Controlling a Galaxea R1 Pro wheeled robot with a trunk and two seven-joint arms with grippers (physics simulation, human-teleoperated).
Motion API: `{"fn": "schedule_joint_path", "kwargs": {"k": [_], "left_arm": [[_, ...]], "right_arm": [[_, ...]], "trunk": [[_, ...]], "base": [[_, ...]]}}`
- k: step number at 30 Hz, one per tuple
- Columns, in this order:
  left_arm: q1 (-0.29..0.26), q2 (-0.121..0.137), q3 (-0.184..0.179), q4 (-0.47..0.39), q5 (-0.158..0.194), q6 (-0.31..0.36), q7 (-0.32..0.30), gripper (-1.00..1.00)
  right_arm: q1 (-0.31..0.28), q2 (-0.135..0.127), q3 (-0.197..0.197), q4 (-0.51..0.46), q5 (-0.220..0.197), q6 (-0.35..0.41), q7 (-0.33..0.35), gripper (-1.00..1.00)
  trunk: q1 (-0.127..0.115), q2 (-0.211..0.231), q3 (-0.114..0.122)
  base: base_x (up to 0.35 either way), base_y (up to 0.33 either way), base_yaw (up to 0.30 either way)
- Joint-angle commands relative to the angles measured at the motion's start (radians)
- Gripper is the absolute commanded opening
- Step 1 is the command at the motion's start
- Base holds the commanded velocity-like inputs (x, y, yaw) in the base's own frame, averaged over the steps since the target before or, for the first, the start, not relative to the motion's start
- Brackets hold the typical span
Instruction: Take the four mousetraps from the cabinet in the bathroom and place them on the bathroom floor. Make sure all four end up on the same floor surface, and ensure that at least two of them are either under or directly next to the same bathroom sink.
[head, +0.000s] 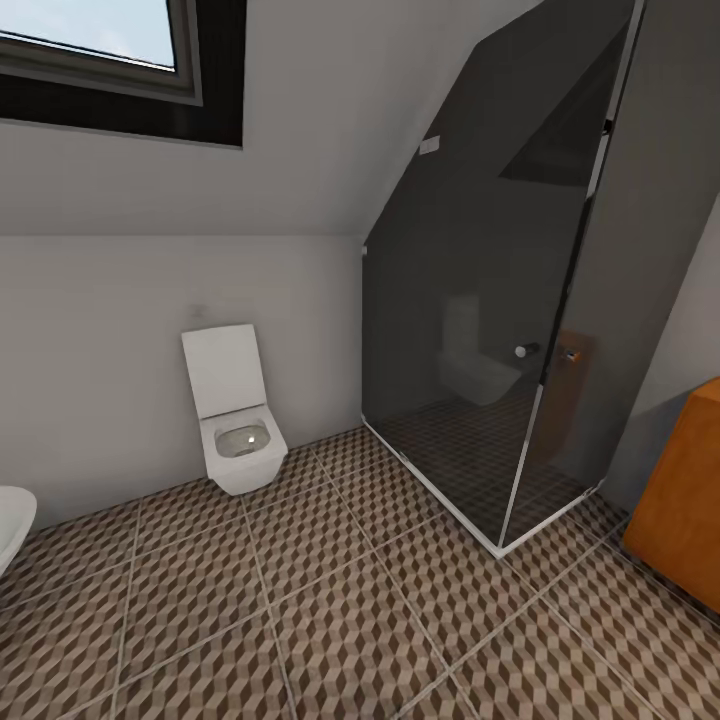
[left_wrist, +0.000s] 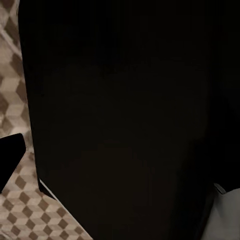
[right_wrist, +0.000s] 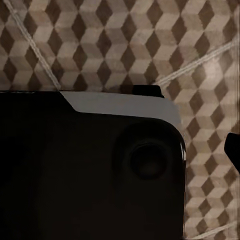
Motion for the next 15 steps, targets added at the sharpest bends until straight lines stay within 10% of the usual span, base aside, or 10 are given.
{"fn": "schedule_joint_path", "kwargs": {"k": [1,2,15], "left_arm": [[0.001,0.002,0.008,-0.008,0.000,0.007,0.001,1.00],[0.001,0.004,0.013,-0.367,0.000,0.097,0.002,1.00],[-0.092,0.031,0.128,-0.719,-0.002,0.378,0.039,1.00]], "right_arm": [[-0.002,-0.003,0.000,-0.005,0.000,0.001,0.001,1.00],[-0.004,-0.006,-0.001,-0.281,0.000,0.006,0.001,1.00],[-0.159,-0.051,-0.004,-0.436,0.000,0.270,0.003,1.00]], "trunk": [[0.000,0.000,-0.001],[0.000,0.000,-0.001],[0.000,0.000,-0.001]], "base": [[0.000,0.000,0.000],[0.000,0.000,0.000],[0.000,0.000,0.000]]}}
